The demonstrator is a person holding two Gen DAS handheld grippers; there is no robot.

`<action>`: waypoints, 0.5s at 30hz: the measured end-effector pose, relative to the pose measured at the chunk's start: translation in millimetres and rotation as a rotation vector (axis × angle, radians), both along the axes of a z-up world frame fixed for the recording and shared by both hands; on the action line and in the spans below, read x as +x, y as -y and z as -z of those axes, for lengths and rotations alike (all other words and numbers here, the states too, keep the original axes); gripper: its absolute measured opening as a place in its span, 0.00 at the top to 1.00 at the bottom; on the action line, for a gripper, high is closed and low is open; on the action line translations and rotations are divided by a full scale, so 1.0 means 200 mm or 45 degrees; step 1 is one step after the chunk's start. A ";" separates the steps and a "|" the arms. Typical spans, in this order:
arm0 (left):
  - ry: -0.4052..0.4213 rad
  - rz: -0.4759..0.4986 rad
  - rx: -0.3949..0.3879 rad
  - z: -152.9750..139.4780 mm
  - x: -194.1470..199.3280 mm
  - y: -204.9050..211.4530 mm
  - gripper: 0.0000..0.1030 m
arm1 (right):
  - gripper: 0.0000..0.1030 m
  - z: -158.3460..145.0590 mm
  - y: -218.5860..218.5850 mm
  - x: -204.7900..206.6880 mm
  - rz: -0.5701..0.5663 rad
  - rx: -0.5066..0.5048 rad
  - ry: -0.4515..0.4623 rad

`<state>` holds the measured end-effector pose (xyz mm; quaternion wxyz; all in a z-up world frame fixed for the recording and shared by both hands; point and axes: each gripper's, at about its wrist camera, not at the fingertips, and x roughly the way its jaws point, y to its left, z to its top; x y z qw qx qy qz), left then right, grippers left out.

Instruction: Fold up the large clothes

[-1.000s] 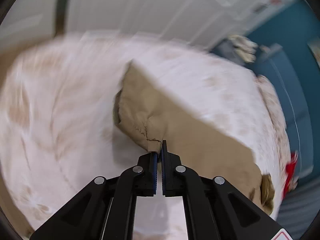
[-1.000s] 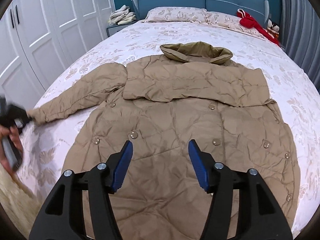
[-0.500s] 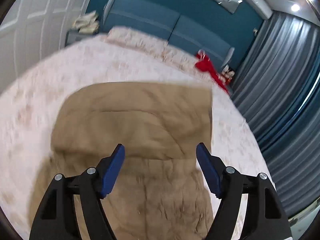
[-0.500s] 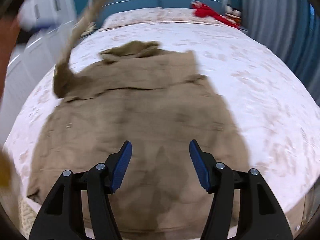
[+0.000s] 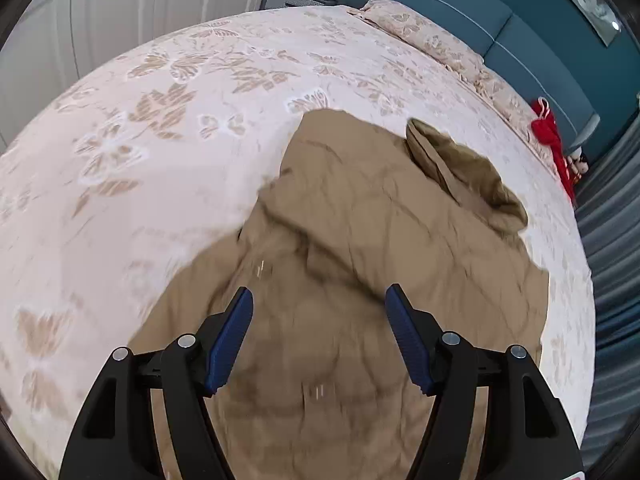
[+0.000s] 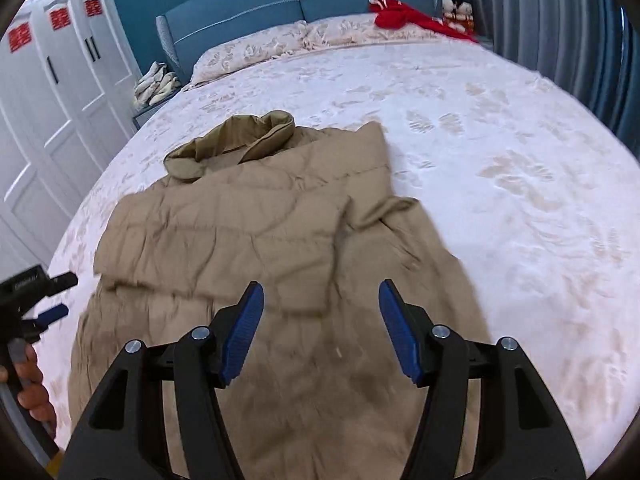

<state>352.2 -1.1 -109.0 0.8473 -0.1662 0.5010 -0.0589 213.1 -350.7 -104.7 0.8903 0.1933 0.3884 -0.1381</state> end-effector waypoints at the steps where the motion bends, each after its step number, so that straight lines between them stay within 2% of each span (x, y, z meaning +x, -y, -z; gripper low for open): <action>1: -0.013 -0.008 -0.004 0.03 0.00 -0.01 0.37 | 0.44 0.02 0.00 0.04 -0.001 0.024 -0.003; 6: -0.099 -0.110 -0.098 0.17 0.15 -0.11 0.37 | 0.44 0.16 0.07 0.22 0.021 0.108 -0.072; 7: -0.107 -0.130 -0.100 0.18 0.16 -0.12 0.37 | 0.50 0.20 0.09 0.25 0.021 0.144 -0.084; 8: -0.110 -0.151 -0.112 0.20 0.19 -0.14 0.38 | 0.67 0.23 0.10 0.27 0.018 0.177 -0.093; 9: -0.115 -0.162 -0.122 0.22 0.20 -0.14 0.47 | 0.77 0.26 0.10 0.29 0.012 0.213 -0.110; 10: -0.130 -0.163 -0.130 0.24 0.22 -0.15 0.55 | 0.94 0.27 0.10 0.31 0.014 0.217 -0.120; 11: -0.139 -0.156 -0.135 0.25 0.23 -0.14 0.70 | 0.98 0.27 0.10 0.32 0.001 0.233 -0.108; 13: -0.147 -0.164 -0.115 0.26 0.25 -0.13 0.78 | 0.99 0.18 0.08 0.34 -0.034 0.211 -0.046; 15: -0.128 -0.180 -0.083 0.25 0.25 -0.14 0.97 | 1.00 0.02 0.05 0.36 -0.074 0.107 0.042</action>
